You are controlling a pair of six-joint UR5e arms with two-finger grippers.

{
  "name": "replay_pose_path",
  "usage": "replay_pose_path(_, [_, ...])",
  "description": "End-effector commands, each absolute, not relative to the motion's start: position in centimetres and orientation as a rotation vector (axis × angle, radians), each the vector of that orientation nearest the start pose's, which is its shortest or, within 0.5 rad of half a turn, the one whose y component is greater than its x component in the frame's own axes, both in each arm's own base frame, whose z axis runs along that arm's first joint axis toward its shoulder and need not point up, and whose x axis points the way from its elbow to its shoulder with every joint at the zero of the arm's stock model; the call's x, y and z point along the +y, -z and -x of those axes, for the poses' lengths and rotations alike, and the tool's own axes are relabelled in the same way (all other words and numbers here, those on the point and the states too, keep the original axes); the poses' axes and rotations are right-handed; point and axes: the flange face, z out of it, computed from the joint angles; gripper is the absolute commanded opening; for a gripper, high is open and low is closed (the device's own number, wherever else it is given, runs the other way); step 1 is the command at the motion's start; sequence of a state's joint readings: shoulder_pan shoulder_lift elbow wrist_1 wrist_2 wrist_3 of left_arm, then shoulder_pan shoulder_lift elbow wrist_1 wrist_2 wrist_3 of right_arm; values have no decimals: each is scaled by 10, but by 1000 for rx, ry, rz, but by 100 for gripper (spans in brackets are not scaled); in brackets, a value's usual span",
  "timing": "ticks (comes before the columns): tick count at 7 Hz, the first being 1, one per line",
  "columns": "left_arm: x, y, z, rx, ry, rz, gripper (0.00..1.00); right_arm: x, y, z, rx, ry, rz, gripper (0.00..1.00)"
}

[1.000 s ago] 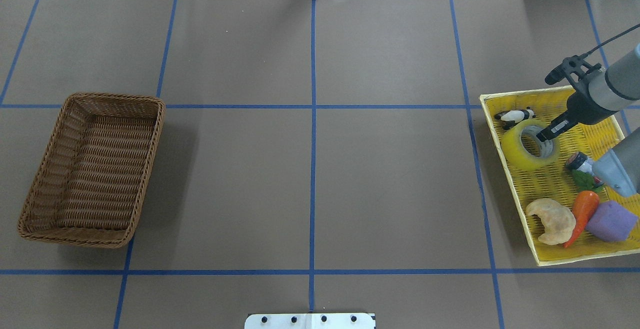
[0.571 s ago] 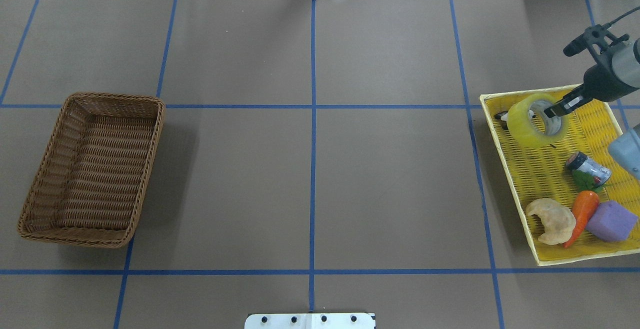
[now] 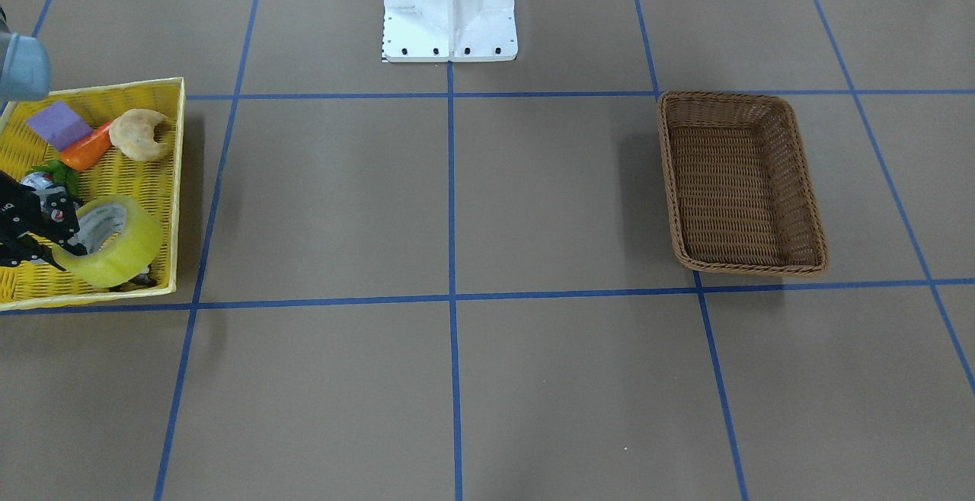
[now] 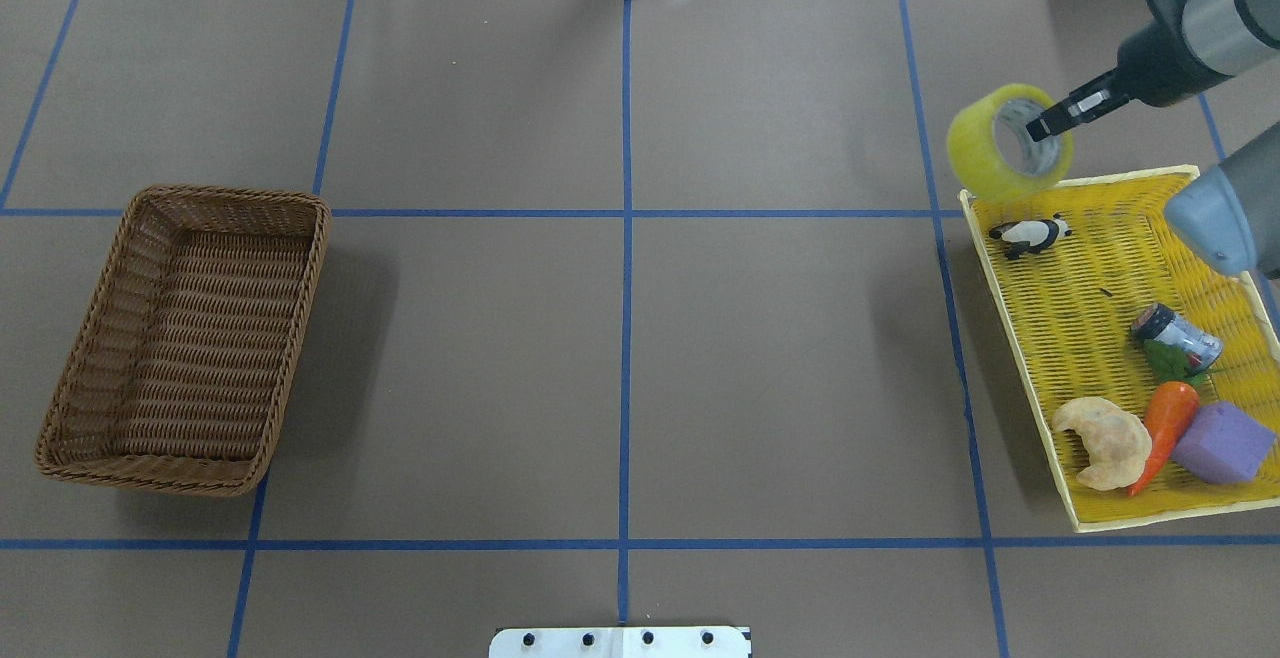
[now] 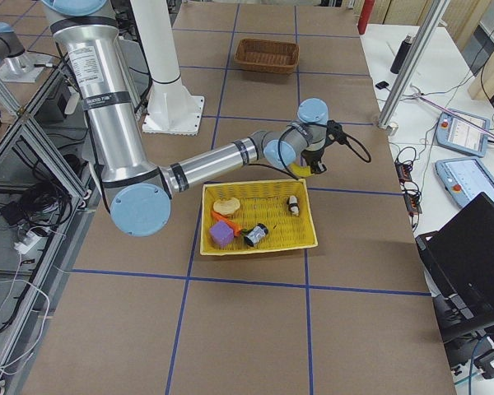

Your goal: Move tape to another basket

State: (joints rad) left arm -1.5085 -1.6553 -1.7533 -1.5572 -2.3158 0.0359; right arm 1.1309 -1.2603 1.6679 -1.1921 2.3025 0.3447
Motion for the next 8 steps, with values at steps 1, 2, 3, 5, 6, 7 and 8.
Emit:
replay_pose_path(1, [-546,-487,31,735,-255,-415,98,-591,-324,248,-1000,308,-428,0])
replay_pose_path(2, [-548,-476,28,740,-278,-458,98,-589,-295,279,-1009,247,-433,0])
replay_pose_path(3, [-549,-459,27,766,-193,-465,98,-583,-264,313,-1011,190,-450,0])
replay_pose_path(5, [-547,-423,-45,940,15,-470,98,-571,-221,355,-1024,134,-491,0])
replay_pose_path(6, [-543,-413,-76,984,31,-496,98,-560,-202,376,-1035,102,-507,0])
replay_pose_path(7, [-540,-399,-106,981,-19,-524,98,-550,-184,397,-1039,83,-534,0])
replay_pose_path(8, [-532,-377,-132,1029,-79,-569,99,-536,-165,422,-1047,50,-558,0])
